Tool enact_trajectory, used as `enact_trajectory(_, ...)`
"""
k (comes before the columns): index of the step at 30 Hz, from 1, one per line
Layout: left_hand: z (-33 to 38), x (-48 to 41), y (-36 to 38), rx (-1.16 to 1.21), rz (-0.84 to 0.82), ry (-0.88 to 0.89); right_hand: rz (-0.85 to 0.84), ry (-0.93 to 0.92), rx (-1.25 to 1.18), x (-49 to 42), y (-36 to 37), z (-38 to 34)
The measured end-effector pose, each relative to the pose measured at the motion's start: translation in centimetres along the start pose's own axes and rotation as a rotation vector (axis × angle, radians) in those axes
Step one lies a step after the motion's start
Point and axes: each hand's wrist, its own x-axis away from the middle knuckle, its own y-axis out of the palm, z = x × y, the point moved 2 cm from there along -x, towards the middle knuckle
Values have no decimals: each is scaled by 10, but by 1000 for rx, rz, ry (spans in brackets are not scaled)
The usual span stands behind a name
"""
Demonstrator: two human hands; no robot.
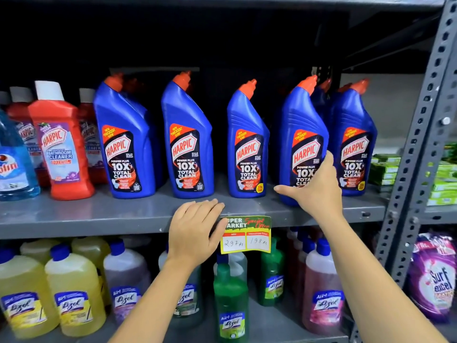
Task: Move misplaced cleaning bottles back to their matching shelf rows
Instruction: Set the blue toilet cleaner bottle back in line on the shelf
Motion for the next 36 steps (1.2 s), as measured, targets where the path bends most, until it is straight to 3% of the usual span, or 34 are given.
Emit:
enact_trajectory(30,1,1,-3,29,-94,-51,-65,-5,-85,-24,24,19)
enact_trajectory(36,5,-1,-11,77,-213,-137,-17,-67,-104,-20,24,23)
